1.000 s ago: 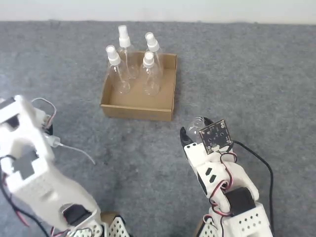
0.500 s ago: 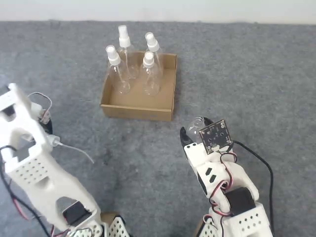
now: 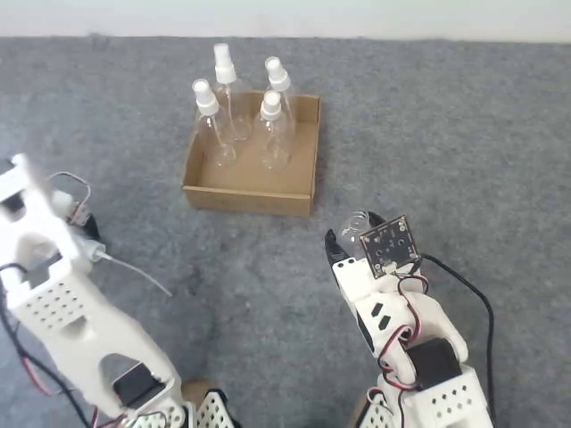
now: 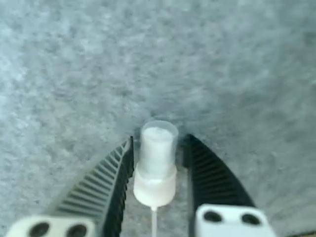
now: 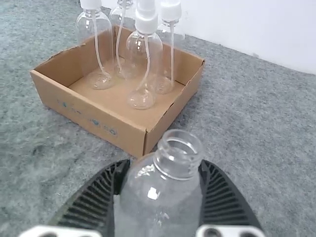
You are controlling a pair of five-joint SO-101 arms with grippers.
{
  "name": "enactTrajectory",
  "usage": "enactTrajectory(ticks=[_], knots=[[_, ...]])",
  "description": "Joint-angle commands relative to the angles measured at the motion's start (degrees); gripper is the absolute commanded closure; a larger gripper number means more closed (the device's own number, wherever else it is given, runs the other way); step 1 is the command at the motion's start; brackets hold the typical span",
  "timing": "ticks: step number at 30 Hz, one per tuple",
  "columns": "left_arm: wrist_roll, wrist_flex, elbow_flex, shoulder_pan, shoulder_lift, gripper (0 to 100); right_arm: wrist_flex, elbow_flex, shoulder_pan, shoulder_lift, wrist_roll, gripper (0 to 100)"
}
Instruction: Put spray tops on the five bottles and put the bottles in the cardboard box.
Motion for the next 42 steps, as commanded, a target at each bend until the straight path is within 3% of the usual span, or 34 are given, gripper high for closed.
enactTrajectory(ticks=[1,4,16,30,42], knots=[[-0.88,-0.09,-0.04,0.44,1.23,93,-1.71,-0.97,0.92,-1.45,0.09,90.7],[-0.97,-0.18,-0.04,0.53,1.23,99,-1.71,-0.97,0.92,-1.45,0.09,90.7],[-0.97,0.70,-0.13,-0.09,0.62,99,-1.71,-0.97,0.92,-1.45,0.09,90.7],[-0.97,10.81,-10.33,-1.76,0.62,99,-1.27,-1.32,0.92,-1.45,0.09,90.7],[-0.97,13.71,-14.99,-1.85,0.62,99,-1.27,-1.32,0.84,-1.45,0.09,90.7]])
